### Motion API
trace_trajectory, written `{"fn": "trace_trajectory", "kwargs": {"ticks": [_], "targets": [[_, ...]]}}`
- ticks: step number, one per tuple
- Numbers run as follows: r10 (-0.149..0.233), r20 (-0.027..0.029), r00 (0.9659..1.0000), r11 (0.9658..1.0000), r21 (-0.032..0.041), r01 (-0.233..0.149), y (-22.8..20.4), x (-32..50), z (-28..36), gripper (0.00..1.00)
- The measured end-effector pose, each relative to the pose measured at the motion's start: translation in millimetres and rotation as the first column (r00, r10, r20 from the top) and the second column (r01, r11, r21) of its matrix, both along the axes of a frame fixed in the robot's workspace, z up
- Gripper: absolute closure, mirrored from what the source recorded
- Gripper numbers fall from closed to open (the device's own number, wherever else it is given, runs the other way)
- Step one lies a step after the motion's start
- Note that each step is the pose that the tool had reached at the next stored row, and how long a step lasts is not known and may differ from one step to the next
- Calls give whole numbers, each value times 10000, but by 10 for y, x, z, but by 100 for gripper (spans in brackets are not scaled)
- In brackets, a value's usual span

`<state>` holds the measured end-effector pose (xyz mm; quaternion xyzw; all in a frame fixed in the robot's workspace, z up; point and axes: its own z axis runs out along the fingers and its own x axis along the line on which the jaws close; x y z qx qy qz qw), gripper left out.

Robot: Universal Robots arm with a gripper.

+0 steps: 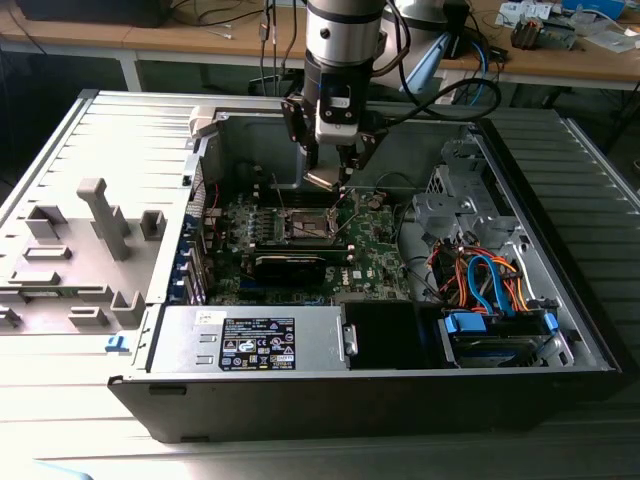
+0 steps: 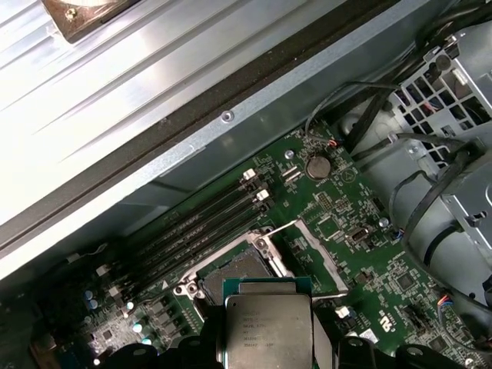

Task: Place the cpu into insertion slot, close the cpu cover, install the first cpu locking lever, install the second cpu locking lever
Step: 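Place the cpu into insertion slot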

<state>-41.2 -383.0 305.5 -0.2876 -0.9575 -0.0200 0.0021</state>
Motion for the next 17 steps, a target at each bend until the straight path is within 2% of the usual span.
{"fn": "trace_trajectory", "kwargs": {"ticks": [17], "targets": [[-268,0,9996,9996,0,268,0,0,-4,45]]}}
